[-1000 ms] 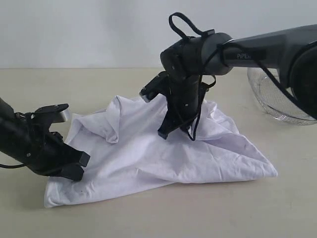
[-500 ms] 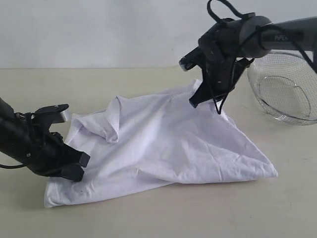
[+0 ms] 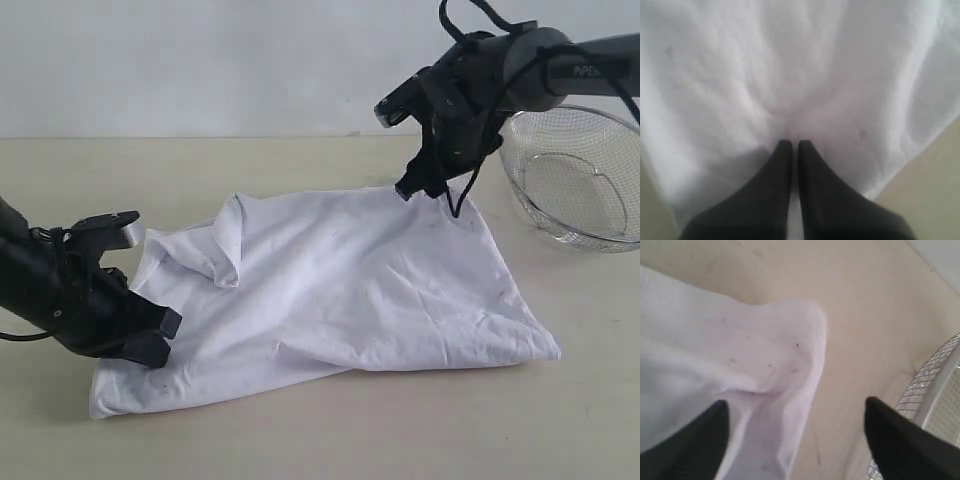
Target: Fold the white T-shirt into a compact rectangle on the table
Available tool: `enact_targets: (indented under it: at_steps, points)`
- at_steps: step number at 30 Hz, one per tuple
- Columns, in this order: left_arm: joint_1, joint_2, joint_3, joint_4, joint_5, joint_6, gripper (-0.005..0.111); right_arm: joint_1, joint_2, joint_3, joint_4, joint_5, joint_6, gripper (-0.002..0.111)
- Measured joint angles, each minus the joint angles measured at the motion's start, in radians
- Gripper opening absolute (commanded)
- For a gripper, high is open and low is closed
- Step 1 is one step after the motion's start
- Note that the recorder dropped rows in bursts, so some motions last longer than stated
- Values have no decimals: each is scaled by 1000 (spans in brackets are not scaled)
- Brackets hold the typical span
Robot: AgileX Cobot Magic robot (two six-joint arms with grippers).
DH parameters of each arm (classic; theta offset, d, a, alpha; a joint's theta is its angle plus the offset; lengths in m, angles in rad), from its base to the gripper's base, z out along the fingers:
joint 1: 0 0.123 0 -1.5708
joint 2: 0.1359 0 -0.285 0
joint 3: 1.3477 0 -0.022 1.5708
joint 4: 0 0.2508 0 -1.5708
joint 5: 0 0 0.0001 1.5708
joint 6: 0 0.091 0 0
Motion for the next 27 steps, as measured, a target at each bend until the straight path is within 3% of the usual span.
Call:
enact_targets:
  at_steps: [3, 5, 8, 14, 20, 27]
  points:
    - [0, 0, 0, 0, 0, 0, 5, 0, 0, 0, -113, 11, 122, 67]
    - [0, 0, 0, 0, -2, 0, 5, -2, 0, -11, -193, 62, 201, 44]
    - [0, 0, 0, 0, -7, 0, 5, -2, -2, -50, -227, 145, 248, 0]
    - [0, -17, -21, 40, -13, 0, 5, -7, -44, -104, -31, 174, 126, 1]
    - [4, -39, -75, 60, -95, 0, 5, -7, -47, -119, 447, 177, -258, 1]
    - [4, 29, -126, 58, -85, 22, 5, -14, 0, -119, 512, 108, -332, 1]
